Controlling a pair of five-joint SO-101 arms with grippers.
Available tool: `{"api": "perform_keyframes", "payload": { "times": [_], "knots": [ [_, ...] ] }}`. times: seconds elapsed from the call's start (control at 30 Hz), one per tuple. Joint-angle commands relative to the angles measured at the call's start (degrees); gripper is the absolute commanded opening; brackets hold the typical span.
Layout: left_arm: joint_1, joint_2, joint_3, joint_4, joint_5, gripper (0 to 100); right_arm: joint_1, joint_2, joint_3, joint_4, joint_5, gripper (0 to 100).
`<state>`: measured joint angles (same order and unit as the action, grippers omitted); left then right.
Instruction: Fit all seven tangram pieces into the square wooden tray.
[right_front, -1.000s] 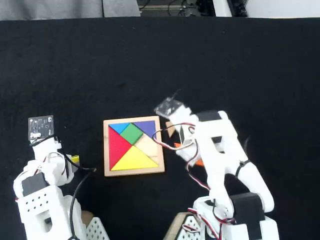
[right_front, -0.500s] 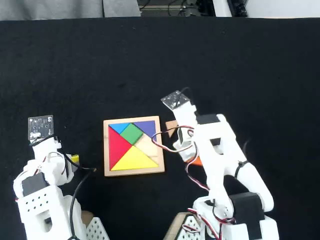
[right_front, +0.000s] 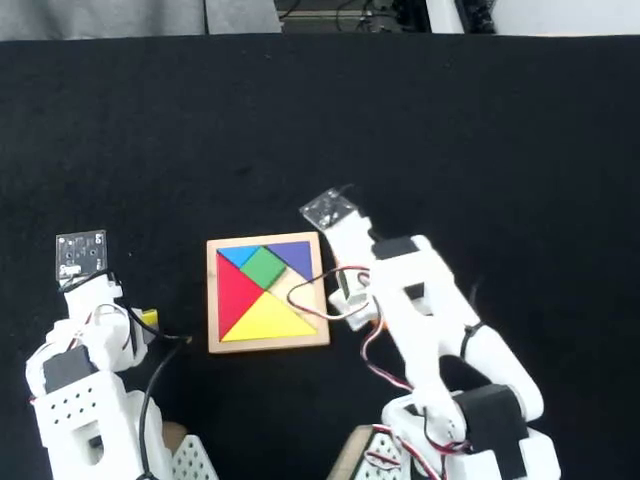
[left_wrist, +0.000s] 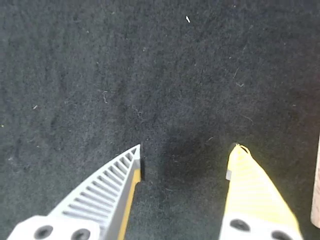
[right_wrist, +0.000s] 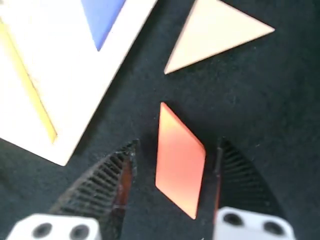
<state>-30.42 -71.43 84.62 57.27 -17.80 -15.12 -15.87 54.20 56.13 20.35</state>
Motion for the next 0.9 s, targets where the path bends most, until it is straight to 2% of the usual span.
{"api": "perform_keyframes", "payload": {
  "times": [0.0,0.27,0.47,0.73,0.87],
  "knots": [
    [-0.66,-0.44,-0.13,-0.88,0.0,27,2.64,0.04,-0.22,-0.7,-0.35,24.0],
    [-0.66,-0.44,-0.13,-0.79,0.0,27,2.73,0.13,2.77,-0.88,1.23,23.7],
    [-0.66,-0.44,-0.13,-0.79,0.0,27,2.46,0.13,2.95,-0.97,1.41,15.3],
    [-0.66,-0.44,-0.13,-0.79,0.0,27,2.73,0.13,3.03,-2.37,1.23,14.2],
    [-0.66,-0.44,-0.13,-0.79,0.0,27,2.81,-0.57,2.24,-2.2,0.88,7.0]
  ]
}}
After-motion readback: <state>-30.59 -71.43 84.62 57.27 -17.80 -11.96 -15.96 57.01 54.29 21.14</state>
